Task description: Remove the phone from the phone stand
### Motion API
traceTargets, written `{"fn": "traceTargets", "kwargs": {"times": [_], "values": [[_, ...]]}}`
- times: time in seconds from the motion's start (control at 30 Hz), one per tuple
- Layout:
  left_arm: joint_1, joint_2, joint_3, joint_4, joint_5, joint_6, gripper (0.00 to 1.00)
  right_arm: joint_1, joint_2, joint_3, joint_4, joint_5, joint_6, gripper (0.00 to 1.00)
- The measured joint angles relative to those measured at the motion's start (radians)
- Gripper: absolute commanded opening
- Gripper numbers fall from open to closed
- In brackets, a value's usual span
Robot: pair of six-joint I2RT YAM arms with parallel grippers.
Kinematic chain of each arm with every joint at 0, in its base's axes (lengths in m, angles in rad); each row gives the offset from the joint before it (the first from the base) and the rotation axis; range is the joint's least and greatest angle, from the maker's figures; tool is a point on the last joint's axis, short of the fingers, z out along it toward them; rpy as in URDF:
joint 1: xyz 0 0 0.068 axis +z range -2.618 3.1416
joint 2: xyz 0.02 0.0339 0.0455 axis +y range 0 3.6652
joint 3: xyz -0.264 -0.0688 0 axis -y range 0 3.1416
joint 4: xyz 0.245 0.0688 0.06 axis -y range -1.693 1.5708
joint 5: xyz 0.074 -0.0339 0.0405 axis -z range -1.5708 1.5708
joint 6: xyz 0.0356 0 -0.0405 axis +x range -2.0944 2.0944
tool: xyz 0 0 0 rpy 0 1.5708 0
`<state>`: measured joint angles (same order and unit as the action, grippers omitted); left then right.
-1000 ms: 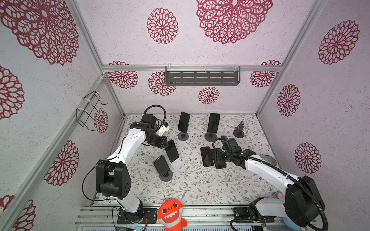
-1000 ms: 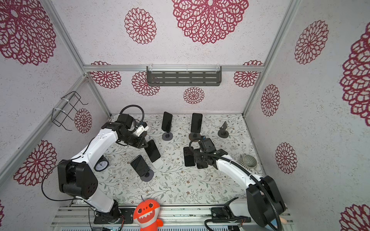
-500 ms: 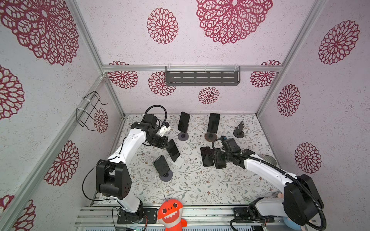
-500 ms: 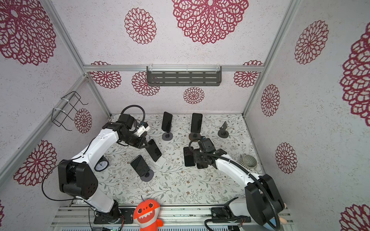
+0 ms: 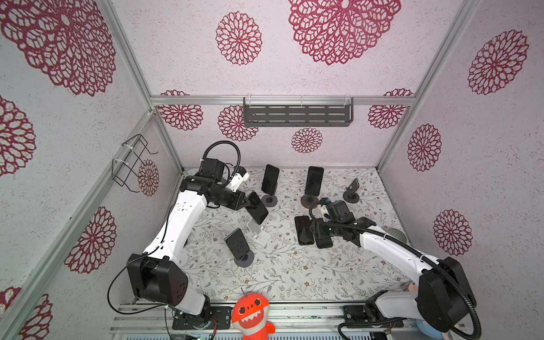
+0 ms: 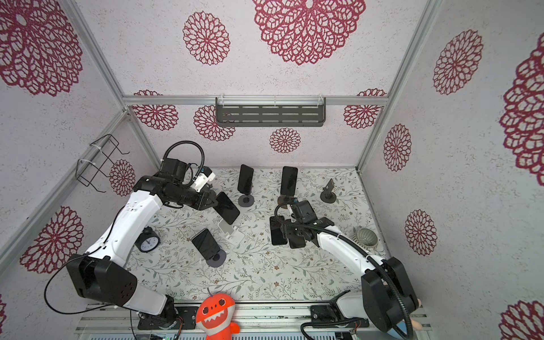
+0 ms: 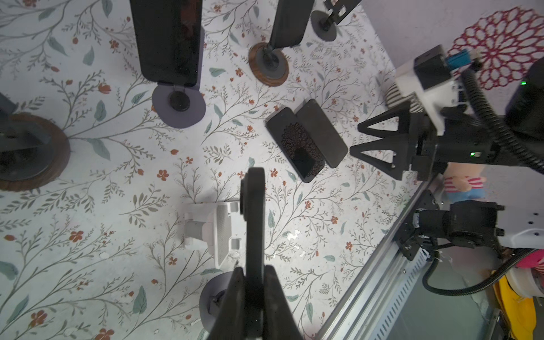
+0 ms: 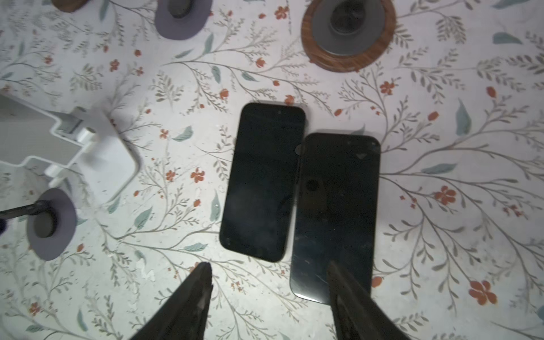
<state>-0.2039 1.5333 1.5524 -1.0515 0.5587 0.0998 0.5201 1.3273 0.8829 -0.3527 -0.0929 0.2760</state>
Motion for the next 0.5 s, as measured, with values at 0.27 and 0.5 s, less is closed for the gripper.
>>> {"fn": "traceTargets", "kwargs": {"times": [0.27,0.5], "values": [[-0.074,0.041,0.107,-0.040,0.104,0.024,0.03,0.000,-0.002,0.154,0.004,-0.320,-0.182,0.65],[-0.150,0.098,0.161,-0.079,0.155,0.040,0.02,0.004,-0.002,0.224,-0.010,-0.398,-0.287,0.76]]}}
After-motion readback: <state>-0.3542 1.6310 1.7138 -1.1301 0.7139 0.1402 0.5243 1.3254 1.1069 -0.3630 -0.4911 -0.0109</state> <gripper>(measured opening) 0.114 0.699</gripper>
